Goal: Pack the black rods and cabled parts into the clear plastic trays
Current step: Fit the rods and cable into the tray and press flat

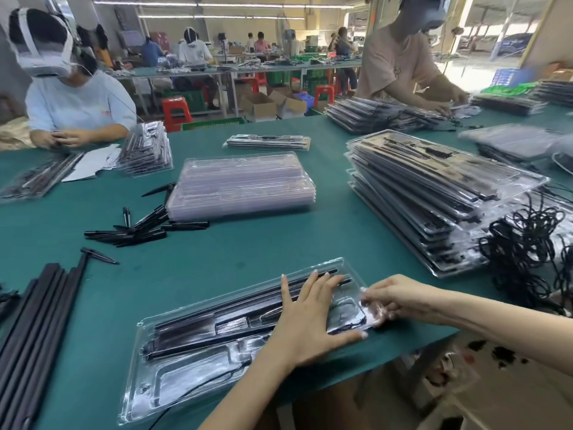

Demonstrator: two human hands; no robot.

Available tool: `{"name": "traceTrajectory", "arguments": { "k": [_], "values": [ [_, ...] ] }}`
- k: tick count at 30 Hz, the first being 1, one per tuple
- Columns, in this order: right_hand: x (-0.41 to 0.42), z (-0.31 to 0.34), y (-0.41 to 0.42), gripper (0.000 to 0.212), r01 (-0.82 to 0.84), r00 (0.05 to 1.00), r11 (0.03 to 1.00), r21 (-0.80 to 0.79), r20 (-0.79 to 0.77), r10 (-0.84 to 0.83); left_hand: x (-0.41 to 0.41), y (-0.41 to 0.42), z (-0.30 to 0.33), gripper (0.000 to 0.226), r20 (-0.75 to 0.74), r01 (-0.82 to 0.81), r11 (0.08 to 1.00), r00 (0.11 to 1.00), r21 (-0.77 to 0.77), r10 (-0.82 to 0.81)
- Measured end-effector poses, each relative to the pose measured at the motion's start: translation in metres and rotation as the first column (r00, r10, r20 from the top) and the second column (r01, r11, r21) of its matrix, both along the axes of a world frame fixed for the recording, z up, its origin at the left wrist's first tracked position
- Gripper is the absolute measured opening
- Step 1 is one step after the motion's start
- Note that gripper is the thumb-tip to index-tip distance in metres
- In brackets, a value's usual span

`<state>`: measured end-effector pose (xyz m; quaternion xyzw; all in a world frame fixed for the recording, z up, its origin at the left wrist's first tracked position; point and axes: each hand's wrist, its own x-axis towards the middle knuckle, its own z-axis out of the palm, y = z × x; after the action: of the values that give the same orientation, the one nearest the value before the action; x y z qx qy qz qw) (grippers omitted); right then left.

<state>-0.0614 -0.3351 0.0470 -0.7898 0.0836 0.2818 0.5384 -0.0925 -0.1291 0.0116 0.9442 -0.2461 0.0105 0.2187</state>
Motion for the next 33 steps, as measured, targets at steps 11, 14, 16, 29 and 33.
{"name": "traceTrajectory", "arguments": {
  "k": [11, 14, 16, 29, 33],
  "values": [
    [-0.024, 0.007, 0.006, 0.027, -0.017, 0.809, 0.729, -0.684, 0.419, 0.412, 0.005, 0.002, -0.001, 0.061, -0.119, 0.063, 0.998, 0.991, 0.005, -0.062],
    [-0.025, 0.015, 0.000, 0.019, -0.019, 0.877, 0.869, -0.494, 0.408, 0.251, 0.005, 0.003, -0.001, 0.061, -0.132, 0.073, 0.997, 0.989, 0.001, -0.072],
    [-0.023, 0.016, -0.002, 0.022, -0.002, 0.955, 0.976, -0.216, 0.288, 0.065, 0.005, 0.003, 0.000, 0.059, -0.140, 0.073, 0.997, 0.987, -0.009, -0.073],
    [-0.005, 0.004, -0.004, 0.044, -0.039, 0.817, 0.799, -0.600, 0.441, 0.371, 0.004, 0.002, 0.008, 0.076, -0.234, 0.026, 0.987, 0.970, -0.158, -0.063],
    [-0.002, 0.022, 0.013, 0.038, -0.071, 0.613, 0.846, -0.528, 0.646, 0.455, 0.002, 0.037, 0.040, 0.046, -0.349, -0.300, 0.521, 0.937, -0.799, 0.004]
  ]
}}
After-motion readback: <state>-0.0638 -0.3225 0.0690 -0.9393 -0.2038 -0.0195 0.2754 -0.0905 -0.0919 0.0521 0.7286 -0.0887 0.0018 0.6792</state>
